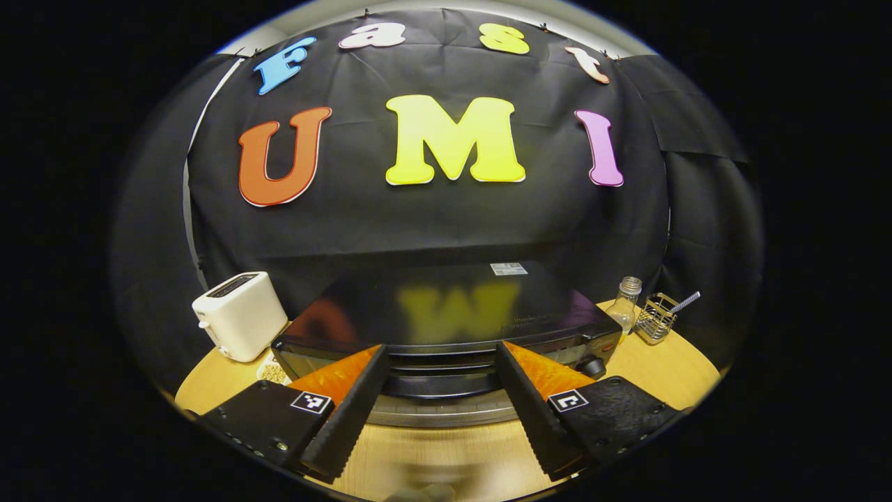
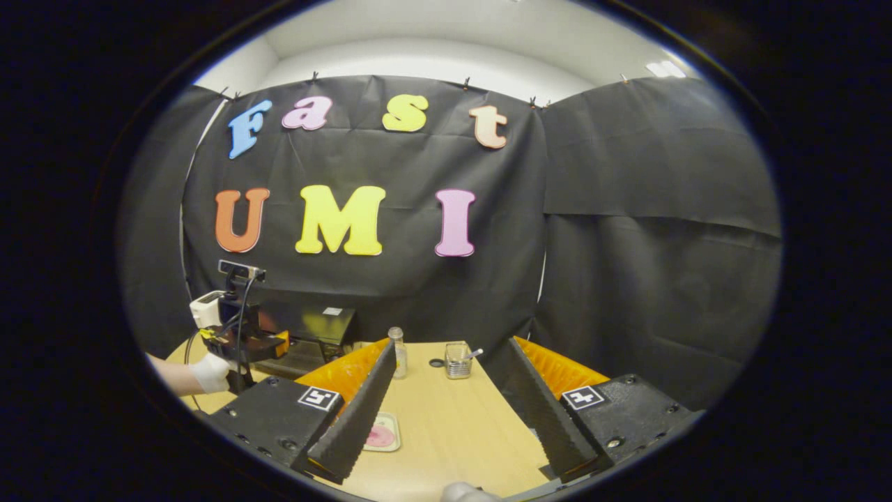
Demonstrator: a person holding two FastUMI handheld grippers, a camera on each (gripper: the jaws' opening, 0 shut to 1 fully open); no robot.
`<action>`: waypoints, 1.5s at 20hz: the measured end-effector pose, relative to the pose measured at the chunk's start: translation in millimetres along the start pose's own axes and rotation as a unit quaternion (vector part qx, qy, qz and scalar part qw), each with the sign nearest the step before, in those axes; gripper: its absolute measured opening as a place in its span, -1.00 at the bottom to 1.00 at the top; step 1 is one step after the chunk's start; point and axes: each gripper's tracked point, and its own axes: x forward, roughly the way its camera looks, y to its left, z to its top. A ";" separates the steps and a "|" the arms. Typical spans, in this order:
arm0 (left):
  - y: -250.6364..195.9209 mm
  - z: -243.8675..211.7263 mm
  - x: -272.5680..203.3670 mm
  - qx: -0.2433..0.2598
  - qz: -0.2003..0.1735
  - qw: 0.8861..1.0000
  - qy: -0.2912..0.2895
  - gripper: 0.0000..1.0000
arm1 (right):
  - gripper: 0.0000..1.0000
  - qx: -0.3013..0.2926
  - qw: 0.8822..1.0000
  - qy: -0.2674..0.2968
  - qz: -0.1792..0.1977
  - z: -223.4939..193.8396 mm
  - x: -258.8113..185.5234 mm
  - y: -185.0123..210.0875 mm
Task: Open the electric oven with the left hand, put the food in, and close the electric oven.
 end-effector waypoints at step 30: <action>-8.2 -190.1 -99.9 0.002 -0.008 0.985 0.172 0.94 | 0.93 0.006 0.999 0.043 0.004 -47.9 -40.3 1.4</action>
